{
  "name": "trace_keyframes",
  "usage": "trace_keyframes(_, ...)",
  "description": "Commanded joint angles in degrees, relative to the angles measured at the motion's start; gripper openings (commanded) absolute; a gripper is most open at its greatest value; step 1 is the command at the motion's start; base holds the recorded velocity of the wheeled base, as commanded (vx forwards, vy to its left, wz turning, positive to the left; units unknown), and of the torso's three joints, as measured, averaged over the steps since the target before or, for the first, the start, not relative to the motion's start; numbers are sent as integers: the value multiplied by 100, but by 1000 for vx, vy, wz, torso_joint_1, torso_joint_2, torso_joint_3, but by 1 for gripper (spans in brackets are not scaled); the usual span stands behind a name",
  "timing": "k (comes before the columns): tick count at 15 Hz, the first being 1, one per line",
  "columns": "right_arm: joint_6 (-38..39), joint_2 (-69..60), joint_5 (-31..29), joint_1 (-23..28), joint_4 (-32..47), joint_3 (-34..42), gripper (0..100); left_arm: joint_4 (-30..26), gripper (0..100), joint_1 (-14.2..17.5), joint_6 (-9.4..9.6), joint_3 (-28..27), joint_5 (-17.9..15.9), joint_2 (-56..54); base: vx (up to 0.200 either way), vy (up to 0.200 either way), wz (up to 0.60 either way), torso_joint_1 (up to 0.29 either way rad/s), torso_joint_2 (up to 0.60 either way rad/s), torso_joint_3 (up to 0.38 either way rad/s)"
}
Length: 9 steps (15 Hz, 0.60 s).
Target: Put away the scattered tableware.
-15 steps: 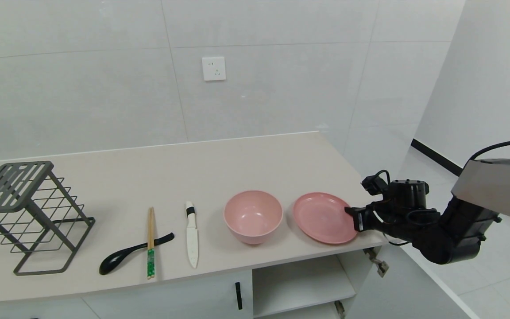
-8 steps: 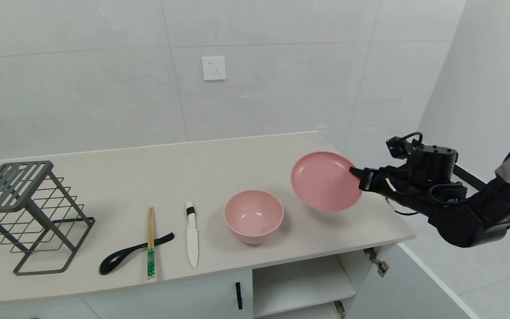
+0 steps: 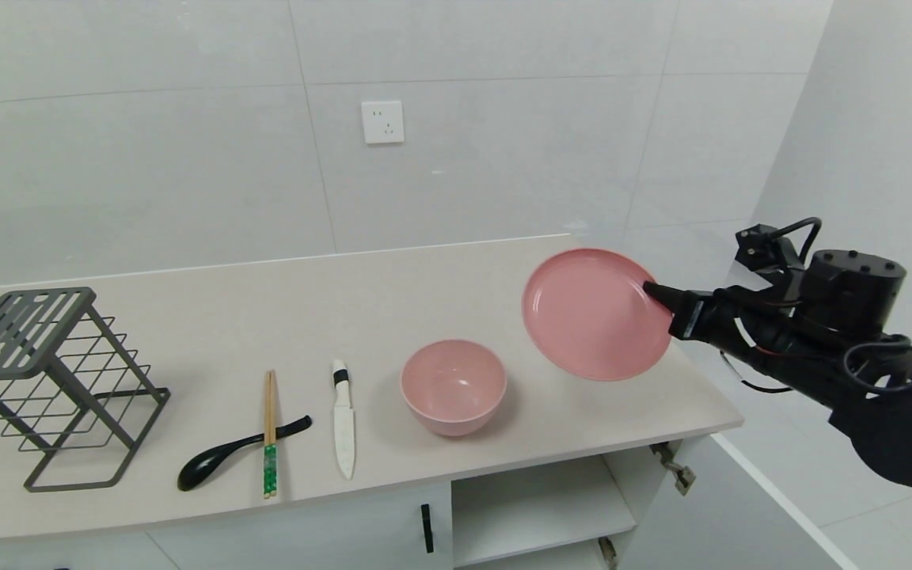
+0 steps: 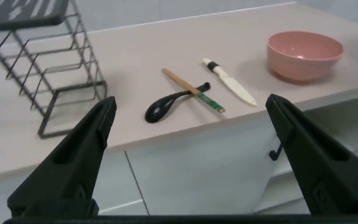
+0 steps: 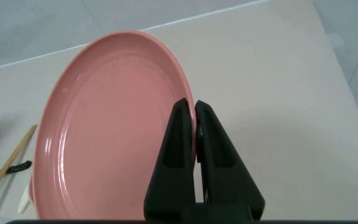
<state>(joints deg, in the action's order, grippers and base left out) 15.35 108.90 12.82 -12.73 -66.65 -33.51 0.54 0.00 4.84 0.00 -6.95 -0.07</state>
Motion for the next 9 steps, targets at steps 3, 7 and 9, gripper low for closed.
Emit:
trace_keyframes(3,-691,-905,1,-2,-331,829,0,1827,100,9,70,0,-17,7,0,0,0,0,0,0)
trace_keyframes(7,-1095,-1459,10,-19,-331,1013,0,1309,100,-53,-1090,-650,-509,280,0,0,0,0,0,0)
trace_keyframes(9,-1104,-1811,45,-28,-323,1286,0,-80,100,-149,-1846,-1811,-1256,1159,0,0,0,0,0,0)
